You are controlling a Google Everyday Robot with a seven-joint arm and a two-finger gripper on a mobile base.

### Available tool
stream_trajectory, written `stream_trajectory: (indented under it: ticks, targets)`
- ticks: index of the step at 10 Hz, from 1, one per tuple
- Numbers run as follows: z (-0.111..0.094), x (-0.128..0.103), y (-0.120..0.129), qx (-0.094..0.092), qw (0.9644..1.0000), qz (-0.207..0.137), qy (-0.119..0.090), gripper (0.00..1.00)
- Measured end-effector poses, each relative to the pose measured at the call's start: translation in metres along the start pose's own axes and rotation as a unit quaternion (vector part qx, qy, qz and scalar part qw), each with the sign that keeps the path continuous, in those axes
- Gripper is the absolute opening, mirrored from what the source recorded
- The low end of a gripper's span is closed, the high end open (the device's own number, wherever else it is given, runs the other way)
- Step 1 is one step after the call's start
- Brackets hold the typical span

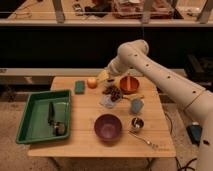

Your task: Place brush in metal cup

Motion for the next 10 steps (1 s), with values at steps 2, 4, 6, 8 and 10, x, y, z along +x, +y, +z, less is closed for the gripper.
stream_trajectory:
  ticks: [2, 4, 6, 8, 10]
  targets:
    - [-0.003, 0.015, -0.044, 0.017, 0.9989, -0.042, 0.008, 0.80]
    - [0.002, 0.029, -0.076, 0.033, 0.9971, -0.068, 0.008, 0.80]
    - [0.017, 0.045, -0.118, 0.049, 0.9937, -0.101, 0.001, 0.80]
    - [0.034, 0.059, -0.155, 0.057, 0.9901, -0.128, -0.007, 0.80]
    - [0.058, 0.068, -0.197, 0.063, 0.9842, -0.164, -0.021, 0.80]
